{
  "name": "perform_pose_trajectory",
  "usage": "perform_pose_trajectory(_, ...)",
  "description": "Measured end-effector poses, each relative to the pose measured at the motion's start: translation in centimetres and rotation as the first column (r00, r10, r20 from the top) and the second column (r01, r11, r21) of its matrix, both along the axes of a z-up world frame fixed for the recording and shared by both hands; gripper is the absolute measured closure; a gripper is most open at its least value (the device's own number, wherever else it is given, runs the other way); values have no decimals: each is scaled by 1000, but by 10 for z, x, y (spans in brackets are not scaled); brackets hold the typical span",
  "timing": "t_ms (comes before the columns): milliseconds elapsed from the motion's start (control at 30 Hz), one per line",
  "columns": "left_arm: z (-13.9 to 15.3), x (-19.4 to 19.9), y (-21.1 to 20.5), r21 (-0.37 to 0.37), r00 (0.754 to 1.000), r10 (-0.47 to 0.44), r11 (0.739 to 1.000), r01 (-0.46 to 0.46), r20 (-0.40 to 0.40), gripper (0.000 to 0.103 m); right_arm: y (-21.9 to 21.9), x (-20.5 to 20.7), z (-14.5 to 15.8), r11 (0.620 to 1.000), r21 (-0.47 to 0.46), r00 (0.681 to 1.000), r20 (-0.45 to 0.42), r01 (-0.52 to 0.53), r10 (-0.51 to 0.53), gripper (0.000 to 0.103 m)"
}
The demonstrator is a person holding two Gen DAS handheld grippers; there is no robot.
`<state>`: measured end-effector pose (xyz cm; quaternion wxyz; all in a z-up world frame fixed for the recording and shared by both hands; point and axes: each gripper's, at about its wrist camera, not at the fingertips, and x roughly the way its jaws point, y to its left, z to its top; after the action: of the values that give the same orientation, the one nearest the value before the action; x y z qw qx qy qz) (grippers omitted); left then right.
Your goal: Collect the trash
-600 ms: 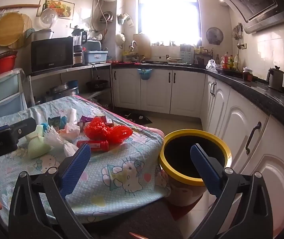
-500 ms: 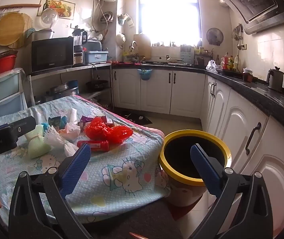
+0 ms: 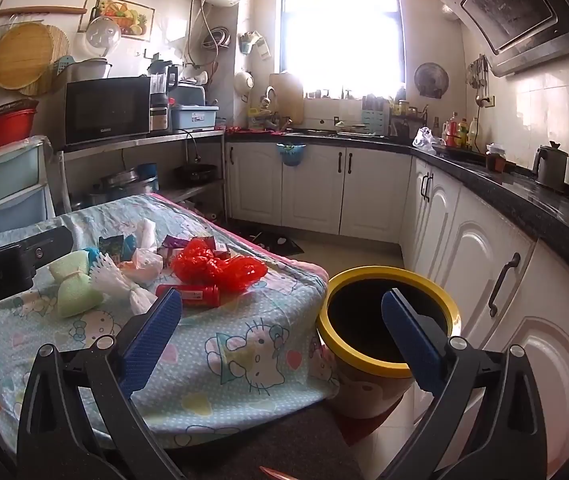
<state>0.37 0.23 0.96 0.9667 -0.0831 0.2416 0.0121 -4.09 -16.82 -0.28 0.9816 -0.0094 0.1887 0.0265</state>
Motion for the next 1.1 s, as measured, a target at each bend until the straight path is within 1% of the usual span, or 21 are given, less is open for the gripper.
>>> perform_pose_trajectory(267, -2, -6, -2, 3, 1000, -5, 1000, 5, 13, 10, 3, -1, 3, 1000, -6, 1000, 1, 5, -5, 6)
perform_pose_trajectory(1100, -2, -7, -2, 5, 1000, -7, 1000, 7, 13, 10, 2, 0, 3, 1000, -3, 1000, -1, 7, -7, 6)
